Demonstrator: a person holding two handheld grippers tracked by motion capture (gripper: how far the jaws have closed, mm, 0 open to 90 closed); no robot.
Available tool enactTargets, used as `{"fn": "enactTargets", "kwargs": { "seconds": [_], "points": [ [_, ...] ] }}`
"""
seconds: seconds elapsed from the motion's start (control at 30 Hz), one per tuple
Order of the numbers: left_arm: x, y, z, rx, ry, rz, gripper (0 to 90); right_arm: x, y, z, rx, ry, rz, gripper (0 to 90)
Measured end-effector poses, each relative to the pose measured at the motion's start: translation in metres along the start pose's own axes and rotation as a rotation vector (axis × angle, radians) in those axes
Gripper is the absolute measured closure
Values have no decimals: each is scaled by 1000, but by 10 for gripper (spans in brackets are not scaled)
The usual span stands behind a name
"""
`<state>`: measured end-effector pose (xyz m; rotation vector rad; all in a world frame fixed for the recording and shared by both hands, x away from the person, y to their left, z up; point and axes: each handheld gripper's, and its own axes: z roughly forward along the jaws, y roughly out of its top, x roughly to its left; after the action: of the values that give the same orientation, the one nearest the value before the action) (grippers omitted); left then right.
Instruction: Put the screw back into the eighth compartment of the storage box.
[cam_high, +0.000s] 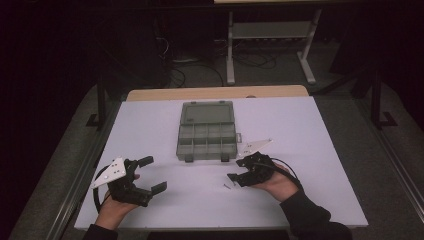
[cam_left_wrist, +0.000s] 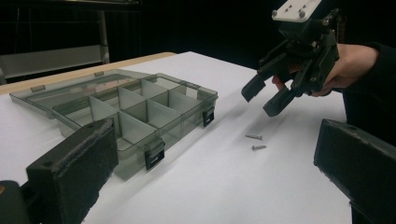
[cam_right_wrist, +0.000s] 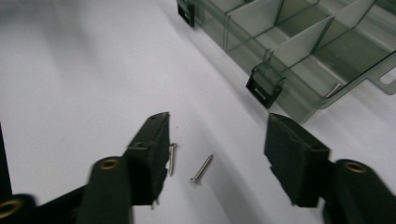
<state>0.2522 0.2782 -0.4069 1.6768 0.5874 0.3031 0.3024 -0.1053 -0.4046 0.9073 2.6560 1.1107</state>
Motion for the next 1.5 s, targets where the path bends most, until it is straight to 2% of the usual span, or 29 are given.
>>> {"fn": "enactTargets", "kwargs": {
  "seconds": [0.03,0.2,0.3,0.53,1.5],
  "points": [
    [0,0,0,1,1,0,0,1,-1,2,20,5,-3,490],
    [-1,0,0,1,2,-3,0,2,-2,8,56,12,-7,593],
    [0,0,0,-1,0,-3,0,2,-3,10,64,11,-19,625],
    [0,0,1,3,-2,6,0,3,-5,19,102,-4,-7,705],
    [0,0,1,4,0,7,0,4,-9,33,162,-8,-7,793]
  ]
}}
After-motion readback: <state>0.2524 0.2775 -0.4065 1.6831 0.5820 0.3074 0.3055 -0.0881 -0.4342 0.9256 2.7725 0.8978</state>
